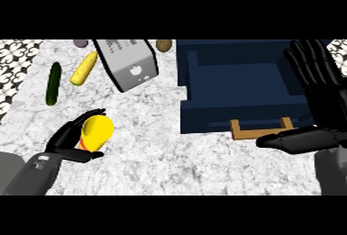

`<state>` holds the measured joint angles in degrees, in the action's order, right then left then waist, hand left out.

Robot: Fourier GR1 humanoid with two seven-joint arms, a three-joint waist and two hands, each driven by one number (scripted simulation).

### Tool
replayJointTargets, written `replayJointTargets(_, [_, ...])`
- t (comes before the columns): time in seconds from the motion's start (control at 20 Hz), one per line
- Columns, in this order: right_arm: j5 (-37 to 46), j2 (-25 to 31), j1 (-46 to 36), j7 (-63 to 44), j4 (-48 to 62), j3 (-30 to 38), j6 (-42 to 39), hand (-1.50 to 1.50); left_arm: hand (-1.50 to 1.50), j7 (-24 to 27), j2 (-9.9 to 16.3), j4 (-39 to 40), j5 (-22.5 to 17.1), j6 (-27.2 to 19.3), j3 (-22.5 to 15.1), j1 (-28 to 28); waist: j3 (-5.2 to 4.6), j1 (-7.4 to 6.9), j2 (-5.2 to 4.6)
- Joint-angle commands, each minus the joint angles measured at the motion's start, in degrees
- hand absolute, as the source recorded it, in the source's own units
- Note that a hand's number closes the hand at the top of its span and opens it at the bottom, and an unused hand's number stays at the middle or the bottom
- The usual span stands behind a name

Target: Pick up the cup, place it into the drawer and close the drawer

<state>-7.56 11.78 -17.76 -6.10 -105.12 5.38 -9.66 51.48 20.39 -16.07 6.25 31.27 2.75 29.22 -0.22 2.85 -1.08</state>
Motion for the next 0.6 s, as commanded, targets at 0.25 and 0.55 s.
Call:
replayJointTargets(0.25, [-0.5, 2.3, 1.1, -0.3, 0.0, 2.0, -1.2, -1.5, 1.5, 16.8, -2.6, -4.0, -0.2, -3.0, 0.3, -1.7, -0.18, -0.58, 0.08])
replayJointTargets(0.55, [-0.8, 0.8, 1.1, -1.3, -1.9, 1.2, -0.2, -1.5, 1.5, 17.6, -4.6, -4.4, -5.3, -1.9, 4.3, 0.2, -0.11, -0.88, 0.44])
